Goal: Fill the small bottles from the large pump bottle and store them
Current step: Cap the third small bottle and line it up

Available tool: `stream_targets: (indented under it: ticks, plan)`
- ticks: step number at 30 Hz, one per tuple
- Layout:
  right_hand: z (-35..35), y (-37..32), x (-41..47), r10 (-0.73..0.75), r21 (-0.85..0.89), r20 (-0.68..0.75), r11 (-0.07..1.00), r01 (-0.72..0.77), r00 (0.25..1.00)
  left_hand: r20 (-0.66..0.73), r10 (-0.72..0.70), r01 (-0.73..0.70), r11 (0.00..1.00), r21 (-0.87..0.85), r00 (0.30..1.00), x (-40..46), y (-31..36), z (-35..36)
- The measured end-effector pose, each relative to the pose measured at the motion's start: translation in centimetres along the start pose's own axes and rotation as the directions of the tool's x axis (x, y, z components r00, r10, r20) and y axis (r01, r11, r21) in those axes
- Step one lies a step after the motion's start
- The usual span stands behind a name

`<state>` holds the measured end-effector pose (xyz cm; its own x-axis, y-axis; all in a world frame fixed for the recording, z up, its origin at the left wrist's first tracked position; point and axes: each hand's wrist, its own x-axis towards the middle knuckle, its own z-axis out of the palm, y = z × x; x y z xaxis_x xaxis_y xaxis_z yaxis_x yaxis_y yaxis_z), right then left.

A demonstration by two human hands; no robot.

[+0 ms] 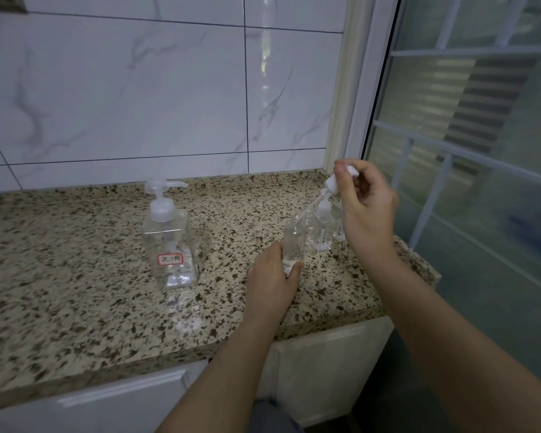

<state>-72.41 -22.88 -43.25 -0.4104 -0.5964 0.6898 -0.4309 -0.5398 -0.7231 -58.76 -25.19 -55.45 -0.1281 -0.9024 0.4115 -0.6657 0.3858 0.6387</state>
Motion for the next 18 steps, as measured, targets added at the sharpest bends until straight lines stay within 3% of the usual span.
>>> stream_targets:
  ticks: [5, 8, 11, 15, 18]
  plan:
    - [1.0, 0.6, 0.0, 0.090, -0.179, 0.312, 0.983, -0.035, 0.946, 0.004, -0.006, 0.006, 1.000, -0.001, 1.000, 0.0, -0.1, 0.1]
    - [1.4, 1.3, -0.6, 0.126, -0.330, 0.471, 0.943, 0.041, 0.873, -0.006, 0.012, -0.012, 1.000, -0.001, 1.000, -0.1, -0.1, 0.0]
    - [1.5, 1.6, -0.8, 0.125, -0.366, 0.593, 0.922, 0.128, 0.795, -0.006, 0.017, -0.017, 1.000, -0.007, 1.000, -0.2, 0.1, -0.2]
    - [1.6, 0.9, 0.5, 0.193, -0.432, 0.675, 0.886, 0.170, 0.712, -0.005, 0.018, -0.018, 1.000, -0.011, 1.000, -0.2, 0.1, -0.1]
    - [2.0, 0.9, 1.2, 0.220, -0.488, 0.626, 0.859, 0.156, 0.748, -0.009, 0.012, -0.012, 1.000, -0.017, 1.000, -0.1, 0.1, -0.1]
